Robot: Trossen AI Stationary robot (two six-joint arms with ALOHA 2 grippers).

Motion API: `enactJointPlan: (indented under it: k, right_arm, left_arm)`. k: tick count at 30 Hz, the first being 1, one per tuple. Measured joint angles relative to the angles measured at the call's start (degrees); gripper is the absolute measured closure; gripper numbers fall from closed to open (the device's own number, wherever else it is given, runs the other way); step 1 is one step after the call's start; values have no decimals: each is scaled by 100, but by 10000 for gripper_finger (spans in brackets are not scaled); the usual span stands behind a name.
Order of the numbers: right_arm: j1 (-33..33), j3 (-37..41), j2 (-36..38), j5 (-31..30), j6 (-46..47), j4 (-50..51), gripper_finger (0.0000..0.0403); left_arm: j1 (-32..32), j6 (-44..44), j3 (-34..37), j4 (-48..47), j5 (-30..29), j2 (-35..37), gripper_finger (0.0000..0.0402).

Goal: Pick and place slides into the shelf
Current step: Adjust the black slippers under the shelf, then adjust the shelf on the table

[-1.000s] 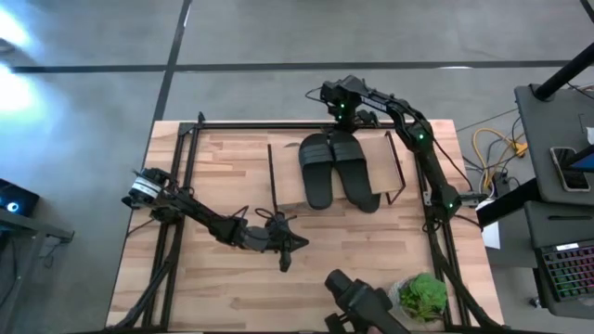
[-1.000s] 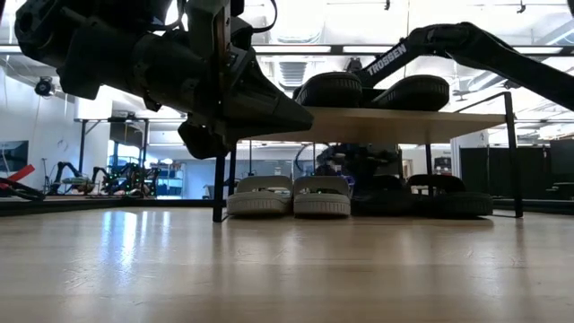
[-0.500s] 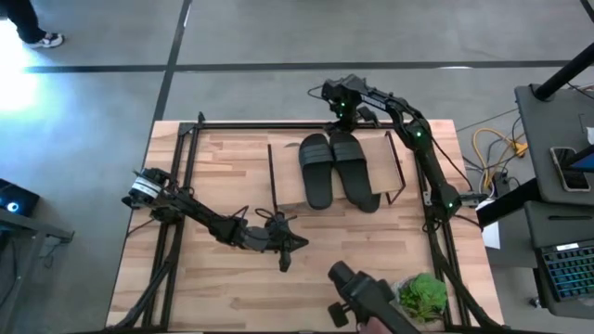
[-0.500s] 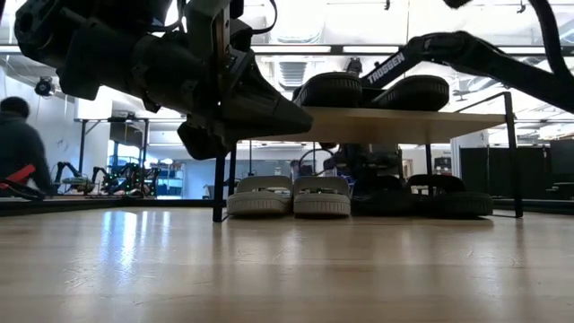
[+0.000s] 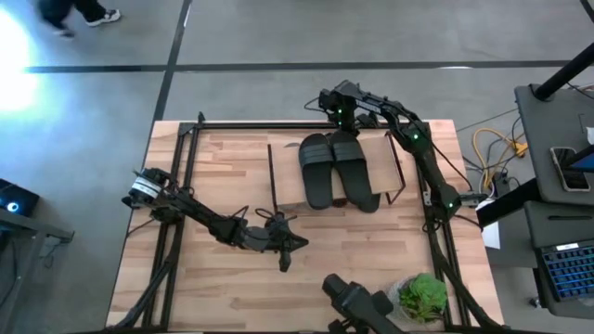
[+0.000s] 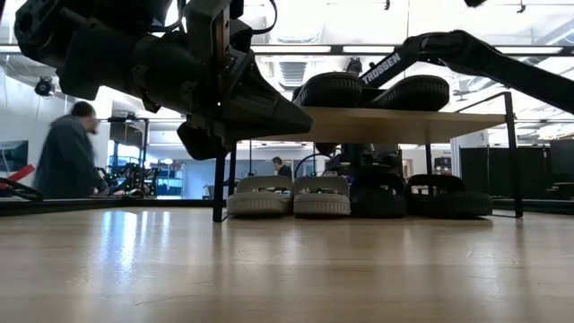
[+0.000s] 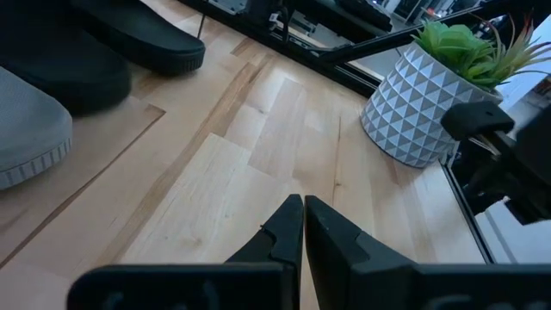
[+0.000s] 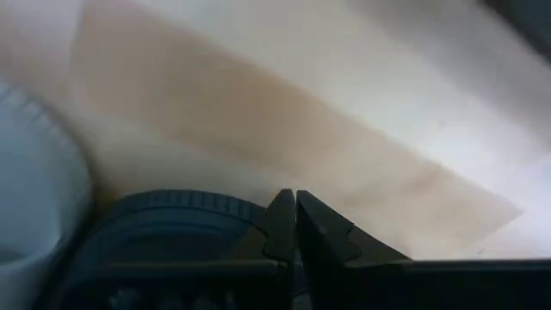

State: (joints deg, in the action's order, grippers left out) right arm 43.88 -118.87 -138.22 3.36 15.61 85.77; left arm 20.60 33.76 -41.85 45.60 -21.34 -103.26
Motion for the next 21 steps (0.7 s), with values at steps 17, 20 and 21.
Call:
enactJointPlan:
  k: [17, 20, 21]
  right_arm:
    - [-339, 7, 506, -2257, 213, -678, 394]
    - [-288, 9, 953, -3367, 195, -1361, 394]
    - [-267, 9, 1140, -3514, 172, -1571, 394]
  left_arm:
    - [0, 37, -28, 33, 4, 0, 402]
    - [0, 39, -35, 31, 6, 7, 402]
    - [0, 46, -35, 39, 4, 9, 402]
